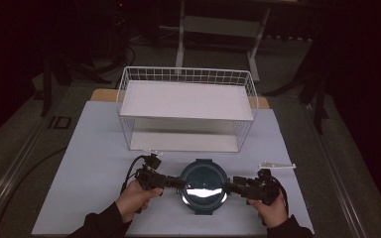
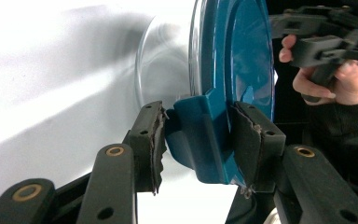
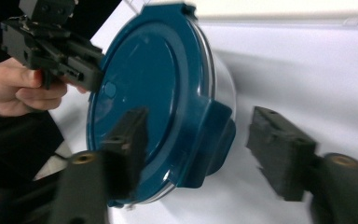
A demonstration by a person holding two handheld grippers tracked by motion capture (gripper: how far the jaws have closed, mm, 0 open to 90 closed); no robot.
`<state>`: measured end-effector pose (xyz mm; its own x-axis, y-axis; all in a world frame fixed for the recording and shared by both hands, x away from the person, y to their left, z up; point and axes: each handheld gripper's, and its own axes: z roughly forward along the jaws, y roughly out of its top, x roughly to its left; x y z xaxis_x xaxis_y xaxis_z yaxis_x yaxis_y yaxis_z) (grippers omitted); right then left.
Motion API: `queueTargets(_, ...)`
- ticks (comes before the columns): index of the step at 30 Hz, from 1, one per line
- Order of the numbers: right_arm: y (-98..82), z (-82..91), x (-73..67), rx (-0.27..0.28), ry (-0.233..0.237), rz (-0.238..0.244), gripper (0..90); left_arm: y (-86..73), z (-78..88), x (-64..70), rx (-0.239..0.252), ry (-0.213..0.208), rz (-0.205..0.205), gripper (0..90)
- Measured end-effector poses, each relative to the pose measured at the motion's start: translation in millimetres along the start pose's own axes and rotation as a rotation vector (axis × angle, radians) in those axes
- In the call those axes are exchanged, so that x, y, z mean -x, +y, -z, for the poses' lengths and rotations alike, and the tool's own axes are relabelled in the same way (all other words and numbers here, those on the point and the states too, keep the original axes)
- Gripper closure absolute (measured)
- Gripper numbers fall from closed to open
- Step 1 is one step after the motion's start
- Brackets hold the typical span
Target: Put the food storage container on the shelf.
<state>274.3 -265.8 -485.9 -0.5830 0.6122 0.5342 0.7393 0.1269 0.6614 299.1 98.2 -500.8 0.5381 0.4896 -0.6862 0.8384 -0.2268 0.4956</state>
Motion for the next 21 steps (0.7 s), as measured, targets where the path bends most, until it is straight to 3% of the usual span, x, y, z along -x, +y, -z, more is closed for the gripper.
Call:
queueTargets(1, -0.8, -2.1, 2.5, -0.019, 0.031, -0.015, 39.7, -0.3, 0.0, 0.6, 0.002, 0.001, -0.004, 56.1)
queueTargets(4, -2.5, -6.4, 4.7, -0.059, 0.068, -0.036, 41.2, -1.8, 0.3, 2.8, 0.011, 0.005, -0.014, 56.3)
queueTargets(8, -3.0, -4.0, 8.3, -0.055, 0.08, -0.052, 53.4, -3.6, 1.1, 1.7, 0.015, -0.002, -0.015, 56.6)
queueTargets(13, -4.5, -8.6, 15.1, -0.082, 0.097, -0.098, 47.0, -3.6, 1.1, 4.1, 0.016, 0.0, -0.039, 56.9)
queueTargets(21, -7.3, -12.1, 20.3, -0.083, 0.167, -0.169, 53.7, -5.4, 1.4, 2.6, 0.022, -0.005, -0.034, 56.9)
